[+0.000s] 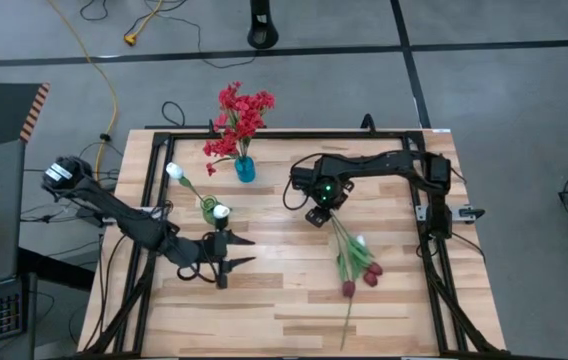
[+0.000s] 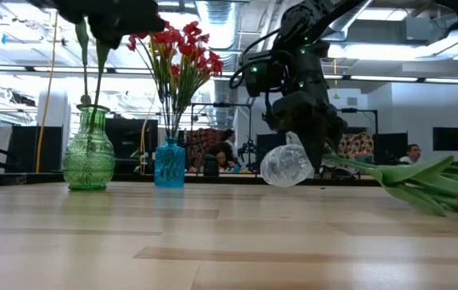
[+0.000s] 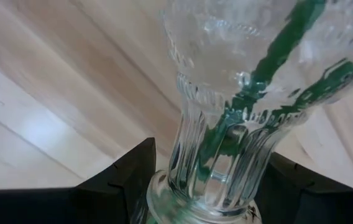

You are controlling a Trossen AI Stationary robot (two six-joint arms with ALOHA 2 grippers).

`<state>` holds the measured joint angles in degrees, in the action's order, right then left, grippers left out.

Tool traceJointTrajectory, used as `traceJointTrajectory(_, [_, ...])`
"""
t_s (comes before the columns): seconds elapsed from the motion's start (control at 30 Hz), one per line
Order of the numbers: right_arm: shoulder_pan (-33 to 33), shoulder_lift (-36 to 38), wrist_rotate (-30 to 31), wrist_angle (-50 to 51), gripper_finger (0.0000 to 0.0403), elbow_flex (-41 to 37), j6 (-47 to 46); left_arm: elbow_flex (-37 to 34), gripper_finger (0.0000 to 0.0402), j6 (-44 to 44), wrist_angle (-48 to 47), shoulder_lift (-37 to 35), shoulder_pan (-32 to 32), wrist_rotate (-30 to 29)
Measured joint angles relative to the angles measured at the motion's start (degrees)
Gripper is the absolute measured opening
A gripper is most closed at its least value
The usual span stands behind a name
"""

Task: Sort flowers into vase by color
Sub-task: Adjust the transparent vase by standing it upright on the table

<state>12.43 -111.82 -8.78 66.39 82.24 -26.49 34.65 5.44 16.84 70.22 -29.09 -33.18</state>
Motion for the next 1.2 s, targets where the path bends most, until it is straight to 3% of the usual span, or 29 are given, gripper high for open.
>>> traceJointTrajectory(0.4, [0.04,-0.03,-0.15,0.04,0.024,0.0,0.01,16.84,0.016,-24.64,0.51,19.08,7.53,4.91])
traceJointTrajectory(0.67, [0.04,-0.03,-0.22,1.52,0.024,0.0,0.01,28.79,0.016,-37.47,-7.02,30.3,10.79,5.7])
traceJointTrajectory(1.03, [0.04,-0.03,-0.35,2.14,0.024,0.04,0.02,32.28,0.016,-53.74,-6.1,39.03,13.25,7.64])
traceJointTrajectory(1.2, [0.04,-0.03,-0.35,2.05,0.024,0.04,0.01,32.53,0.016,-59.33,-0.7,42.76,14.34,11.42])
